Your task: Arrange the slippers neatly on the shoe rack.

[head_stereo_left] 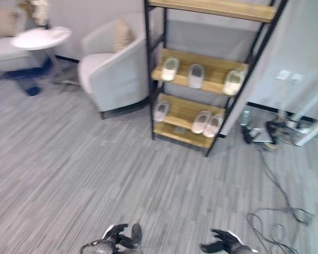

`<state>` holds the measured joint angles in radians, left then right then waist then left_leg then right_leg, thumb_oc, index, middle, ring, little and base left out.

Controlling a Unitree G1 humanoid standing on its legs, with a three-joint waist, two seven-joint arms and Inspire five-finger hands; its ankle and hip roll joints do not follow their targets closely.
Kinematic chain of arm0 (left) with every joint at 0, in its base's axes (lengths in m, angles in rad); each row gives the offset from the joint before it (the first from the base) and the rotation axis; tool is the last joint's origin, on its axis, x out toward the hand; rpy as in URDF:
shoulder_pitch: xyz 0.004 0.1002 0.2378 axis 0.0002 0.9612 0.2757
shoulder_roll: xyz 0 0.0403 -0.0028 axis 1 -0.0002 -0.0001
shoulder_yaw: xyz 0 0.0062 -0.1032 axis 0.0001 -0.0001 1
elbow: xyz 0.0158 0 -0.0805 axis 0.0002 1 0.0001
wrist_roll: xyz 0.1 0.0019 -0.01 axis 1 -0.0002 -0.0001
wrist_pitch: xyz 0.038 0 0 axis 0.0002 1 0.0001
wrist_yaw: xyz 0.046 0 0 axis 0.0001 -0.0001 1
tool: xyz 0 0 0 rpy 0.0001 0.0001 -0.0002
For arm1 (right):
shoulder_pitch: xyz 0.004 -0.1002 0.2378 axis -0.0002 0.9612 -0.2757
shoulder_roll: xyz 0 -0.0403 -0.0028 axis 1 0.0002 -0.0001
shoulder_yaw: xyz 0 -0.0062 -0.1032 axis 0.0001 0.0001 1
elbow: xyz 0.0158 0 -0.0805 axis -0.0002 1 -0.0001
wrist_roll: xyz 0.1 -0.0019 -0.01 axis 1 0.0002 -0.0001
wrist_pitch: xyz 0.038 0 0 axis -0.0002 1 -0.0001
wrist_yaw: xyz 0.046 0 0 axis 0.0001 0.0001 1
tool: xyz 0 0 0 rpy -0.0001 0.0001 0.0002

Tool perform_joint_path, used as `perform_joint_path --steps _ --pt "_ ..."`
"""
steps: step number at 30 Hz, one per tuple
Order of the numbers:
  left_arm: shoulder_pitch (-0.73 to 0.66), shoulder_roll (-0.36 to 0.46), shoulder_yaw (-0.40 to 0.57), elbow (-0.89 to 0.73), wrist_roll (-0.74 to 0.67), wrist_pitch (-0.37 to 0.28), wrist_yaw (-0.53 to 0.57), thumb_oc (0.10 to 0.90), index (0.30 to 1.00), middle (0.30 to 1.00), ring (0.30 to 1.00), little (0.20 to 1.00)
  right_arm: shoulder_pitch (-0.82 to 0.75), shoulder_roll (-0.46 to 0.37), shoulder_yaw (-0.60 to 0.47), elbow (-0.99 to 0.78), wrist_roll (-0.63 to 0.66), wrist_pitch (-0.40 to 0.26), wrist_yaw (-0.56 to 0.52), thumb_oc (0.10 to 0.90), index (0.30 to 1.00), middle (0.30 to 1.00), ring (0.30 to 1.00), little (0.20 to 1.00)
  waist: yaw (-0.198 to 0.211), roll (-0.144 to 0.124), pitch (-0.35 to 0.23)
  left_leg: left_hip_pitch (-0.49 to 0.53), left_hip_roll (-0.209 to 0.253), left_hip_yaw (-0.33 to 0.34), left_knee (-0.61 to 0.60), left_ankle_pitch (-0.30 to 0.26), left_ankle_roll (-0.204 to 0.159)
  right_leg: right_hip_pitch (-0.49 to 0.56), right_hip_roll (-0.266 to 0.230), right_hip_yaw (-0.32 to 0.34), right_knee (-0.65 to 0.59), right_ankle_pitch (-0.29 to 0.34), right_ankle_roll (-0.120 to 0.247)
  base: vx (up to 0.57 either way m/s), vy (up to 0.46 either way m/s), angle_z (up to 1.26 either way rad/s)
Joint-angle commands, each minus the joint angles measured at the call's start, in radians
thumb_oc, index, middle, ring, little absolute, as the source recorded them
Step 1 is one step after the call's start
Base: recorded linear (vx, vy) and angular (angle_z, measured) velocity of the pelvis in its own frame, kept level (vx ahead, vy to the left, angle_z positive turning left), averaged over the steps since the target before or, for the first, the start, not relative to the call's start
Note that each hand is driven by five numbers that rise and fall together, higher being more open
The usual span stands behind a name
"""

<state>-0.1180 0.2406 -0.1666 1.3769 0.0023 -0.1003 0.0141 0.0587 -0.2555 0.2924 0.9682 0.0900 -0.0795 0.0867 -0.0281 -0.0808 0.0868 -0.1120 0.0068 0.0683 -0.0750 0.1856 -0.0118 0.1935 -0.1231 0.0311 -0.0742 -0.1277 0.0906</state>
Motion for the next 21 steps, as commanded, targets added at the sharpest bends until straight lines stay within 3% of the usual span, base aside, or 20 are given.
perform_joint_path --steps 1,2,4,5,6,7,8,11,14,16,19,21 --pt "0.09 0.046 -0.008 0.053 0.056 0.021 -0.012 0.8 0.9 0.9 0.9 0.9 0.125 -0.129 -0.122 0.022 0.051 0.017 0.031 0.8 0.9 0.9 0.9 0.9 0.01 0.003 0.0 -0.121 0.064 0.007 0.14 -0.078 -0.06 -0.038 0.048 0.033 0.115 -0.008 0.013 0.33 0.188 -0.03" --pt "0.087 0.052 -0.012 0.051 0.066 0.02 -0.015 0.8 0.9 0.9 0.9 0.9 0.127 -0.118 -0.136 0.062 0.053 0.01 0.022 0.8 0.9 0.9 0.9 0.9 0.003 -0.001 -0.001 -0.113 0.057 0.024 0.152 -0.105 -0.044 -0.064 0.032 0.035 0.173 0.013 0.032 0.21 0.153 -0.23" --pt "0.066 0.069 -0.012 0.038 0.055 0.016 -0.005 0.8 0.9 0.9 0.9 0.9 0.094 -0.099 -0.146 0.133 0.057 0.008 0.01 0.8 0.9 0.9 0.9 0.9 -0.013 -0.004 0.018 -0.095 0.046 0.062 0.172 -0.14 -0.019 -0.155 0.003 0.039 0.32 0.12 0.078 0.14 0.134 -0.33" --pt "0.065 0.069 -0.012 0.038 0.055 0.016 -0.005 0.8 0.9 0.9 0.9 0.9 0.093 -0.099 -0.146 0.134 0.057 0.008 0.01 0.8 0.9 0.9 0.9 0.9 -0.011 -0.005 0.018 -0.096 0.046 0.064 0.173 -0.141 -0.018 -0.158 0.003 0.041 0.323 0.118 0.078 0.1 0.103 -0.45" --pt "0.054 0.078 -0.011 0.031 0.046 0.014 0.002 0.8 0.9 0.9 0.9 0.9 0.079 -0.085 -0.147 0.16 0.062 0.005 0.0 0.8 0.9 0.9 0.9 0.9 -0.021 0.001 0.029 -0.076 0.044 0.075 0.174 -0.152 -0.011 -0.2 -0.005 0.037 0.377 0.157 0.08 0.24 0.163 -0.57" --pt "0.039 0.082 -0.012 0.005 0.023 0.008 0.016 0.8 0.9 0.9 0.9 0.9 0.057 -0.066 -0.14 0.199 0.062 0.004 -0.012 0.8 0.9 0.9 0.9 0.9 -0.039 0.025 0.045 -0.02 0.043 0.087 0.157 -0.173 0.001 -0.285 -0.007 0.008 0.446 0.195 0.063 0.35 0.218 -0.6" --pt "0.031 0.084 -0.016 -0.005 0.014 0.001 0.025 0.8 0.9 0.9 0.9 0.9 0.048 -0.056 -0.135 0.223 0.062 0.003 -0.022 0.8 0.9 0.9 0.9 0.9 -0.055 0.038 0.055 0.012 0.039 0.085 0.145 -0.187 0.002 -0.324 0.006 -0.009 0.451 0.169 0.05 0.4 0.202 -0.48" --pt "0.02 0.077 -0.03 -0.021 0.014 -0.01 0.038 0.8 0.9 0.9 0.9 0.9 0.04 -0.045 -0.14 0.261 0.077 -0.002 -0.036 0.8 0.9 0.9 0.9 0.9 -0.1 0.053 0.067 0.09 0.008 0.071 0.119 -0.23 0.007 -0.38 0.057 -0.026 0.346 0.126 0.037 0.36 0.071 0.01" --pt "0.003 0.049 -0.057 -0.02 0.026 -0.02 0.042 0.8 0.9 0.9 0.9 0.9 0.017 -0.053 -0.152 0.311 0.089 0.002 -0.04 0.8 0.9 0.9 0.9 0.9 -0.136 0.06 0.075 0.162 -0.025 0.048 0.105 -0.28 0.009 -0.434 0.078 -0.027 0.18 0.158 0.051 0.42 -0.007 0.32" --pt "0.0 0.029 -0.067 -0.007 0.034 -0.02 0.043 0.8 0.9 0.9 0.9 0.9 0.004 -0.061 -0.161 0.322 0.084 0.002 -0.052 0.8 0.9 0.9 0.9 0.9 -0.149 0.065 0.068 0.209 -0.038 0.04 0.093 -0.309 0.008 -0.474 0.075 -0.063 0.107 0.185 0.058 0.42 -0.062 0.23" --pt "0.009 0.009 -0.071 0.008 0.045 -0.017 0.037 0.8 0.9 0.9 0.9 0.9 0.002 -0.067 -0.173 0.336 0.078 0.003 -0.056 0.8 0.9 0.9 0.9 0.9 -0.16 0.079 0.061 0.257 -0.036 0.032 0.08 -0.333 0.004 -0.481 0.076 -0.109 0.079 0.194 0.063 0.28 -0.066 0.18" --pt "0.028 -0.01 -0.08 0.029 0.066 -0.016 0.025 0.8 0.9 0.9 0.9 0.9 0.012 -0.079 -0.188 0.352 0.084 0.002 -0.056 0.8 0.9 0.9 0.9 0.9 -0.165 0.083 0.034 0.296 -0.034 0.021 0.076 -0.362 -0.004 -0.446 0.074 -0.093 0.072 0.205 0.047 0.47 -0.161 0.31"
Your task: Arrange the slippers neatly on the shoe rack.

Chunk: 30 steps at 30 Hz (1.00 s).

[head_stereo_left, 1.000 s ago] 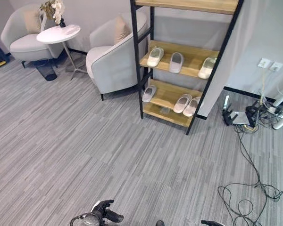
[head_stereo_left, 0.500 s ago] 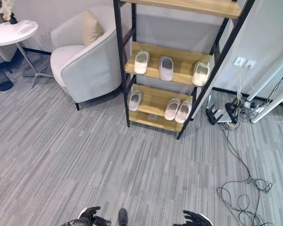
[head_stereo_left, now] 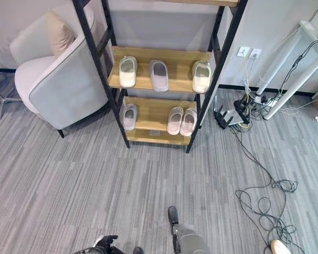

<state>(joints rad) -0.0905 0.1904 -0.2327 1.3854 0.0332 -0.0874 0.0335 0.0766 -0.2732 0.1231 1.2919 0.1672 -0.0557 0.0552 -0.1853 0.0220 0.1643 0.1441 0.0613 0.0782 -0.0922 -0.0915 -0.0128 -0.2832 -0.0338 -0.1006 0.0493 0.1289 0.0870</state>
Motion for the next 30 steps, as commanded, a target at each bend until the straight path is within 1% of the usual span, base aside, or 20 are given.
perform_joint_path --steps 1,3,4,5,6,8,9,10,11,12,13,15,17,19,23,24,25,26,27,30 --pt "0.018 0.021 -0.014 0.037 0.041 -0.02 -0.001 0.8 0.9 0.9 0.9 0.9 -0.011 -0.073 -0.031 0.04 0.012 -0.022 -0.024 0.8 0.9 0.9 0.9 0.9 -0.01 -0.006 -0.058 0.052 -0.064 -0.002 0.128 -0.069 -0.027 0.054 -0.003 0.054 -0.018 -0.05 0.022 0.47 -0.214 0.33" --pt "0.023 0.013 -0.007 0.036 0.028 -0.019 -0.006 0.8 0.9 0.9 0.9 0.9 -0.025 -0.087 -0.032 0.037 0.013 -0.024 -0.023 0.8 0.9 0.9 0.9 0.9 -0.005 0.006 -0.057 0.02 -0.035 0.002 0.261 0.01 -0.081 0.087 0.014 0.052 0.01 -0.079 -0.006 0.36 -0.238 0.45" --pt "0.021 0.015 -0.007 0.025 0.019 -0.02 -0.009 0.8 0.9 0.9 0.9 0.9 -0.031 -0.092 -0.025 0.025 0.015 -0.026 -0.023 0.8 0.9 0.9 0.9 0.9 0.005 -0.002 -0.047 -0.038 -0.022 0.003 0.382 0.06 -0.097 0.11 0.008 0.053 0.015 -0.097 -0.019 0.22 -0.24 0.45" --pt "0.016 0.018 -0.014 0.012 0.016 -0.021 -0.002 0.8 0.9 0.9 0.9 0.9 -0.037 -0.097 -0.011 0.005 0.015 -0.031 -0.026 0.8 0.9 0.9 0.9 0.9 0.017 -0.016 -0.033 -0.114 -0.018 -0.015 0.533 0.103 -0.106 0.131 0.008 0.056 0.023 -0.115 -0.04 0.17 -0.234 0.3" --pt "0.011 0.021 -0.018 0.001 0.012 -0.019 0.002 0.8 0.9 0.9 0.9 0.9 -0.044 -0.1 0.0 -0.011 0.012 -0.034 -0.029 0.8 0.9 0.9 0.9 0.9 0.031 -0.03 -0.02 -0.159 -0.011 -0.013 0.615 0.135 -0.106 0.154 0.006 0.065 0.025 -0.132 -0.054 0.2 -0.244 0.3" --pt "0.0 0.033 -0.022 -0.02 0.002 -0.019 0.016 0.8 0.9 0.9 0.9 0.9 -0.052 -0.107 0.039 -0.082 0.004 -0.037 -0.031 0.8 0.9 0.9 0.9 0.9 0.058 -0.062 0.0 -0.258 0.012 0.019 0.702 0.143 -0.092 0.198 -0.001 0.071 0.025 -0.156 -0.071 0.23 -0.201 0.02" --pt "-0.006 0.038 -0.022 -0.031 -0.005 -0.022 0.028 0.8 0.9 0.9 0.9 0.9 -0.047 -0.105 0.052 -0.112 0.006 -0.045 -0.038 0.8 0.9 0.9 0.9 0.9 0.073 -0.077 0.005 -0.304 0.023 0.037 0.688 0.127 -0.081 0.223 0.0 0.07 0.023 -0.17 -0.074 0.18 -0.117 -0.23" --pt "-0.006 0.039 -0.022 -0.032 -0.005 -0.022 0.028 0.8 0.9 0.9 0.9 0.9 -0.046 -0.105 0.052 -0.113 0.006 -0.045 -0.038 0.8 0.9 0.9 0.9 0.9 0.074 -0.074 0.008 -0.303 0.027 0.037 0.695 0.12 -0.081 0.226 0.003 0.071 0.024 -0.172 -0.074 0.29 -0.043 -0.11" --pt "-0.003 0.047 -0.02 -0.041 -0.009 -0.026 0.033 0.8 0.9 0.9 0.9 0.9 -0.025 -0.099 0.072 -0.145 0.003 -0.049 -0.028 0.8 0.9 0.9 0.9 0.9 0.091 -0.083 0.01 -0.329 0.035 0.044 0.589 0.109 -0.07 0.252 0.013 0.079 0.017 -0.194 -0.071 0.19 0.012 -0.08" --pt "-0.002 0.047 -0.021 -0.042 -0.009 -0.026 0.033 0.8 0.9 0.9 0.9 0.9 -0.024 -0.099 0.072 -0.146 0.003 -0.049 -0.029 0.8 0.9 0.9 0.9 0.9 0.092 -0.084 0.013 -0.324 0.035 0.045 0.588 0.106 -0.07 0.256 0.013 0.08 0.017 -0.196 -0.07 0.39 0.071 -0.1" --pt "0.0 0.061 -0.015 -0.041 -0.009 -0.029 0.044 0.8 0.9 0.9 0.9 0.9 -0.013 -0.103 0.093 -0.173 -0.008 -0.053 -0.022 0.8 0.9 0.9 0.9 0.9 0.116 -0.091 0.015 -0.352 0.048 0.03 0.45 0.109 -0.069 0.282 0.017 0.08 0.015 -0.217 -0.058 0.31 0.11 -0.22" --pt "0.001 0.066 -0.011 -0.034 -0.01 -0.03 0.046 0.8 0.9 0.9 0.9 0.9 -0.01 -0.103 0.104 -0.176 -0.021 -0.055 -0.018 0.8 0.9 0.9 0.9 0.9 0.14 -0.09 0.012 -0.355 0.055 -0.026 0.301 0.132 -0.078 0.316 0.025 0.098 0.011 -0.24 -0.048 0.38 0.156 -0.4" --pt "0.003 0.07 -0.008 -0.016 -0.003 -0.027 0.049 0.8 0.9 0.9 0.9 0.9 -0.013 -0.1 0.112 -0.167 -0.034 -0.056 -0.017 0.8 0.9 0.9 0.9 0.9 0.158 -0.09 0.007 -0.372 0.071 -0.08 0.234 0.179 -0.095 0.352 0.021 0.111 0.005 -0.257 -0.036 0.33 0.161 -0.6" --pt "0.015 0.064 0.006 0.015 0.003 -0.021 0.044 0.8 0.9 0.9 0.9 0.9 -0.012 -0.093 0.106 -0.155 -0.039 -0.06 -0.013 0.8 0.9 0.9 0.9 0.9 0.165 -0.092 -0.009 -0.355 0.069 -0.108 0.203 0.171 -0.096 0.378 0.008 0.136 -0.006 -0.262 -0.021 0.33 0.218 -0.58" --pt "0.022 0.067 0.003 0.036 0.042 -0.014 0.035 0.8 0.9 0.9 0.9 0.9 -0.017 -0.073 0.091 -0.144 -0.026 -0.06 0.001 0.8 0.9 0.9 0.9 0.9 0.157 -0.103 -0.032 -0.325 0.045 -0.07 0.212 0.132 -0.082 0.371 -0.046 0.172 -0.012 -0.238 0.017 0.22 0.236 -0.68" --pt "0.022 0.067 0.003 0.036 0.042 -0.014 0.035 0.8 0.9 0.9 0.9 0.9 -0.017 -0.073 0.091 -0.145 -0.026 -0.06 0.001 0.8 0.9 0.9 0.9 0.9 0.159 -0.103 -0.032 -0.324 0.045 -0.069 0.213 0.131 -0.081 0.372 -0.047 0.173 -0.013 -0.238 0.017 0.13 0.263 -0.34" --pt "0.01 0.075 -0.012 0.01 0.054 -0.021 0.034 0.8 0.9 0.9 0.9 0.9 -0.027 -0.067 0.088 -0.176 -0.014 -0.066 0.0 0.8 0.9 0.9 0.9 0.9 0.154 -0.108 -0.039 -0.32 0.03 -0.038 0.221 0.103 -0.061 0.35 -0.076 0.192 -0.007 -0.218 0.042 0.07 0.171 -0.11" --pt "0.01 0.076 -0.012 0.01 0.054 -0.021 0.034 0.8 0.9 0.9 0.9 0.9 -0.026 -0.067 0.088 -0.177 -0.014 -0.066 0.0 0.8 0.9 0.9 0.9 0.9 0.155 -0.108 -0.04 -0.32 0.03 -0.036 0.222 0.102 -0.061 0.35 -0.076 0.193 -0.007 -0.219 0.042 0.1 0.337 -0.24" --pt "-0.001 0.084 -0.021 -0.017 0.053 -0.027 0.037 0.8 0.9 0.9 0.9 0.9 -0.039 -0.069 0.087 -0.247 -0.008 -0.071 -0.003 0.8 0.9 0.9 0.9 0.9 0.151 -0.106 -0.041 -0.311 0.017 -0.004 0.216 0.081 -0.039 0.297 -0.097 0.2 0.039 -0.19 0.064 0.02 0.242 -0.45" --pt "-0.017 0.1 -0.024 -0.047 0.045 -0.03 0.042 0.8 0.9 0.9 0.9 0.9 -0.049 -0.079 0.088 -0.375 -0.005 -0.085 -0.011 0.8 0.9 0.9 0.9 0.9 0.143 -0.096 -0.029 -0.294 0.009 0.035 0.202 0.072 -0.022 0.226 -0.107 0.183 0.126 -0.151 0.091 0.0 0.223 -0.52"
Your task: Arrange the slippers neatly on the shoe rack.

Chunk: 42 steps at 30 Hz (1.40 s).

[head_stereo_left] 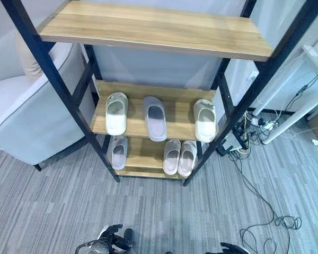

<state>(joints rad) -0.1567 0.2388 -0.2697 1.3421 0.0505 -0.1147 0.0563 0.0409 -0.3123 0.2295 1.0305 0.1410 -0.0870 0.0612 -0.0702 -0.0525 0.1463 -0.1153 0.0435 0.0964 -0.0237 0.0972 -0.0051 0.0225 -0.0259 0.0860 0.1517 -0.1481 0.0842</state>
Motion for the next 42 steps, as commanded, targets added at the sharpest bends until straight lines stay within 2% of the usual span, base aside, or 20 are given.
perform_joint_path --steps 1,5,7,8,12,17,21,33,34,40,42 --pt "0.051 0.051 0.014 -0.004 0.03 -0.004 0.019 0.8 0.9 0.9 0.9 0.9 -0.008 -0.044 -0.021 -0.16 0.017 -0.059 -0.018 0.8 0.9 0.9 0.9 0.9 0.021 -0.018 -0.01 -0.023 0.02 0.023 0.129 -0.121 -0.025 -0.092 -0.113 -0.012 0.034 0.138 0.096 0.05 0.168 -0.38" --pt "0.067 0.049 0.023 0.016 0.043 -0.007 0.007 0.8 0.9 0.9 0.9 0.9 0.021 -0.049 -0.014 -0.206 -0.004 -0.063 -0.015 0.8 0.9 0.9 0.9 0.9 0.001 -0.007 -0.024 0.031 -0.015 0.023 0.101 -0.136 -0.011 -0.12 -0.065 -0.038 -0.027 0.125 0.067 0.09 0.115 -0.12" --pt "0.066 0.047 0.025 0.02 0.041 -0.008 0.007 0.8 0.9 0.9 0.9 0.9 0.023 -0.046 -0.012 -0.21 -0.004 -0.065 -0.014 0.8 0.9 0.9 0.9 0.9 -0.005 -0.006 -0.025 0.035 -0.025 0.016 0.103 -0.135 -0.008 -0.112 -0.063 -0.038 -0.051 0.125 0.072 0.05 0.038 0.18" --pt "0.071 0.043 0.034 0.023 0.04 -0.008 0.012 0.8 0.9 0.9 0.9 0.9 0.025 -0.043 -0.013 -0.209 -0.001 -0.063 -0.019 0.8 0.9 0.9 0.9 0.9 -0.001 -0.003 -0.031 0.055 -0.036 0.016 0.084 -0.134 -0.008 -0.092 -0.062 -0.04 -0.095 0.134 0.069 0.03 0.018 0.41" --pt "0.085 0.028 0.043 0.039 0.056 -0.006 0.017 0.8 0.9 0.9 0.9 0.9 0.033 -0.042 0.016 -0.271 -0.022 -0.074 -0.017 0.8 0.9 0.9 0.9 0.9 0.01 0.005 -0.055 0.097 -0.047 0.013 0.032 -0.128 -0.011 -0.048 -0.057 -0.043 -0.142 0.14 0.064 0.07 -0.002 0.1" --pt "0.098 0.002 0.029 0.03 0.072 -0.01 0.025 0.8 0.9 0.9 0.9 0.9 0.045 -0.049 0.055 -0.388 -0.041 -0.091 -0.005 0.8 0.9 0.9 0.9 0.9 0.015 0.011 -0.072 0.137 -0.048 0.008 0.002 -0.125 -0.015 -0.001 -0.056 -0.049 -0.172 0.135 0.056 0.05 -0.029 -0.02" --pt "0.099 -0.013 0.009 0.019 0.083 -0.012 0.032 0.8 0.9 0.9 0.9 0.9 0.05 -0.042 0.083 -0.393 -0.041 -0.091 0.012 0.8 0.9 0.9 0.9 0.9 0.019 0.013 -0.081 0.156 -0.049 0.002 -0.011 -0.125 -0.017 0.02 -0.052 -0.055 -0.184 0.128 0.05 0.01 -0.015 0.01" --pt "0.116 -0.015 0.006 0.039 0.091 -0.001 0.024 0.8 0.9 0.9 0.9 0.9 0.079 -0.008 0.069 -0.207 0.009 -0.063 0.016 0.8 0.9 0.9 0.9 0.9 0.006 0.017 -0.097 0.185 -0.042 0.01 -0.035 -0.123 -0.022 0.047 -0.044 -0.056 -0.196 0.118 0.046 0.0 -0.016 0.02" --pt "0.087 -0.039 0.006 0.013 -0.123 -0.025 -0.032 0.8 0.9 0.9 0.9 0.9 0.042 0.041 -0.034 0.227 0.141 -0.022 0.012 0.8 0.9 0.9 0.9 0.9 0.049 0.046 -0.081 0.083 0.043 0.079 -0.011 -0.011 -0.075 0.089 -0.024 -0.243 -0.176 0.056 0.008 0.0 0.0 0.0" --pt "0.094 -0.026 0.03 0.027 -0.133 -0.02 -0.036 0.8 0.9 0.9 0.9 0.9 0.039 0.044 -0.01 0.212 0.11 -0.021 0.018 0.8 0.9 0.9 0.9 0.9 0.055 0.046 -0.092 0.107 0.034 0.067 -0.045 -0.011 -0.073 0.092 -0.027 -0.249 -0.163 0.049 0.011 0.04 0.016 0.13" --pt "0.098 -0.024 0.07 0.006 -0.223 -0.028 -0.036 0.8 0.9 0.9 0.9 0.9 0.04 0.048 0.005 0.193 0.093 -0.022 0.012 0.8 0.9 0.9 0.9 0.9 0.064 0.045 -0.091 0.106 0.03 0.065 -0.044 -0.01 -0.073 0.092 -0.031 -0.262 -0.162 0.047 0.012 0.03 0.012 0.06"
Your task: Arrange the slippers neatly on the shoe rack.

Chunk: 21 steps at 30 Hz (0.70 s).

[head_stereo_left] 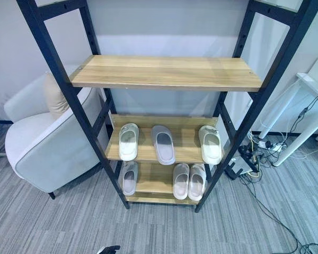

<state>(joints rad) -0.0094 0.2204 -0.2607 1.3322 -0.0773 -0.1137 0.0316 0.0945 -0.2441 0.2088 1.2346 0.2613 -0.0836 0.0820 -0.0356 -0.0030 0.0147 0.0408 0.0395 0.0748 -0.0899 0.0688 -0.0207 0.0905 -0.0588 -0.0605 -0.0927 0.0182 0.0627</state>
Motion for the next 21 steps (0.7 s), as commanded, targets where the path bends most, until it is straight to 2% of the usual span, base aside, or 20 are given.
perform_joint_path --steps 1,2,5,6,7,9,10,13,15,16,17,18,19,20,21 --pt "-0.052 -0.006 0.093 -0.016 -0.193 -0.04 -0.005 0.8 0.9 0.9 0.9 0.9 -0.012 -0.018 0.029 -0.034 -0.025 -0.032 -0.012 0.8 0.9 0.9 0.9 0.9 0.035 -0.007 0.047 -0.063 0.032 0.083 0.038 0.014 -0.058 0.025 -0.001 -0.123 0.085 -0.121 0.033 -0.01 0.001 0.08" --pt "-0.051 -0.009 0.108 -0.052 -0.259 -0.054 0.003 0.8 0.9 0.9 0.9 0.9 -0.013 -0.019 0.031 -0.076 -0.025 -0.038 -0.017 0.8 0.9 0.9 0.9 0.9 0.038 -0.011 0.061 -0.092 0.033 0.078 0.089 0.002 -0.06 0.022 -0.008 -0.132 0.091 -0.127 0.031 -0.04 0.014 0.18" --pt "-0.049 -0.012 0.103 -0.122 -0.32 -0.071 0.006 0.8 0.9 0.9 0.9 0.9 -0.017 -0.048 0.044 -0.172 -0.041 -0.053 -0.027 0.8 0.9 0.9 0.9 0.9 0.054 -0.02 0.106 -0.179 0.047 0.036 0.19 0.004 -0.08 0.015 -0.02 -0.14 0.1 -0.137 0.026 -0.05 0.063 0.37" --pt "-0.049 -0.012 0.103 -0.122 -0.32 -0.071 0.006 0.8 0.9 0.9 0.9 0.9 -0.017 -0.048 0.044 -0.172 -0.041 -0.053 -0.027 0.8 0.9 0.9 0.9 0.9 0.053 -0.02 0.106 -0.18 0.047 0.036 0.19 0.004 -0.08 0.015 -0.02 -0.14 0.1 -0.137 0.026 0.05 0.131 0.18" --pt "-0.057 -0.011 0.085 -0.111 -0.296 -0.071 0.017 0.8 0.9 0.9 0.9 0.9 -0.026 -0.067 0.06 -0.219 -0.05 -0.062 -0.034 0.8 0.9 0.9 0.9 0.9 0.082 -0.031 0.125 -0.241 0.073 -0.032 0.162 0.03 -0.101 0.021 -0.031 -0.134 0.092 -0.134 0.038 0.11 0.134 0.07" --pt "-0.073 -0.012 0.082 -0.073 -0.287 -0.072 0.033 0.8 0.9 0.9 0.9 0.9 -0.038 -0.075 0.067 -0.253 -0.039 -0.068 -0.045 0.8 0.9 0.9 0.9 0.9 0.091 -0.039 0.131 -0.268 0.085 -0.072 0.101 0.03 -0.105 0.033 -0.035 -0.117 0.079 -0.14 0.053 0.19 0.175 0.05" --pt "-0.07 -0.016 0.098 -0.055 -0.292 -0.071 0.033 0.8 0.9 0.9 0.9 0.9 -0.041 -0.073 0.066 -0.277 -0.033 -0.07 -0.042 0.8 0.9 0.9 0.9 0.9 0.093 -0.034 0.124 -0.246 0.094 -0.069 0.064 0.04 -0.104 0.042 -0.034 -0.103 0.07 -0.143 0.062 0.22 0.208 0.05" --pt "-0.06 -0.017 0.119 -0.017 -0.281 -0.067 0.032 0.8 0.9 0.9 0.9 0.9 -0.041 -0.069 0.066 -0.317 -0.02 -0.077 -0.035 0.8 0.9 0.9 0.9 0.9 0.09 -0.039 0.11 -0.248 0.091 -0.066 0.081 0.05 -0.104 0.043 -0.053 -0.077 0.07 -0.14 0.078 0.16 0.221 -0.35" --pt "-0.054 0.004 0.118 -0.008 -0.207 -0.07 0.037 0.8 0.9 0.9 0.9 0.9 -0.028 -0.069 0.063 -0.401 -0.004 -0.089 -0.023 0.8 0.9 0.9 0.9 0.9 0.091 -0.061 0.105 -0.259 0.055 -0.054 0.152 0.008 -0.076 0.017 -0.1 -0.027 0.095 -0.134 0.094 0.1 0.258 -0.88" --pt "-0.054 0.004 0.118 -0.008 -0.207 -0.07 0.037 0.8 0.9 0.9 0.9 0.9 -0.028 -0.069 0.063 -0.401 -0.004 -0.089 -0.023 0.8 0.9 0.9 0.9 0.9 0.092 -0.061 0.104 -0.259 0.055 -0.052 0.153 0.007 -0.075 0.015 -0.101 -0.026 0.096 -0.134 0.094 0.13 0.261 -0.87" --pt "-0.063 0.029 0.119 -0.005 -0.163 -0.064 0.045 0.8 0.9 0.9 0.9 0.9 -0.031 -0.066 0.067 -0.453 -0.005 -0.095 -0.019 0.8 0.9 0.9 0.9 0.9 0.089 -0.073 0.108 -0.25 0.041 -0.042 0.17 -0.021 -0.053 -0.034 -0.114 -0.002 0.178 -0.115 0.103 0.08 0.132 -0.57" --pt "-0.063 0.029 0.119 -0.005 -0.163 -0.064 0.045 0.8 0.9 0.9 0.9 0.9 -0.031 -0.066 0.067 -0.454 -0.005 -0.095 -0.019 0.8 0.9 0.9 0.9 0.9 0.09 -0.074 0.108 -0.25 0.041 -0.04 0.171 -0.022 -0.053 -0.036 -0.115 0.0 0.18 -0.116 0.104 0.11 0.24 -0.46" --pt "-0.078 0.05 0.125 -0.006 -0.159 -0.061 0.054 0.8 0.9 0.9 0.9 0.9 -0.042 -0.066 0.081 -0.517 -0.01 -0.1 -0.016 0.8 0.9 0.9 0.9 0.9 0.085 -0.07 0.121 -0.234 0.041 -0.023 0.172 -0.036 -0.036 -0.09 -0.118 0.002 0.263 -0.096 0.118 0.06 0.159 -0.33" --pt "-0.081 0.057 0.126 -0.005 -0.151 -0.059 0.055 0.8 0.9 0.9 0.9 0.9 -0.038 -0.065 0.083 -0.559 -0.004 -0.1 -0.012 0.8 0.9 0.9 0.9 0.9 0.082 -0.067 0.122 -0.223 0.039 -0.014 0.168 -0.04 -0.031 -0.11 -0.117 0.002 0.29 -0.081 0.122 0.11 0.221 -0.37" --pt "-0.081 0.061 0.124 -0.004 -0.141 -0.06 0.056 0.8 0.9 0.9 0.9 0.9 -0.026 -0.055 0.081 -0.593 0.036 -0.102 0.002 0.8 0.9 0.9 0.9 0.9 0.074 -0.062 0.119 -0.203 0.034 -0.009 0.158 -0.042 -0.026 -0.126 -0.102 0.008 0.303 -0.075 0.116 0.13 0.165 -0.4"
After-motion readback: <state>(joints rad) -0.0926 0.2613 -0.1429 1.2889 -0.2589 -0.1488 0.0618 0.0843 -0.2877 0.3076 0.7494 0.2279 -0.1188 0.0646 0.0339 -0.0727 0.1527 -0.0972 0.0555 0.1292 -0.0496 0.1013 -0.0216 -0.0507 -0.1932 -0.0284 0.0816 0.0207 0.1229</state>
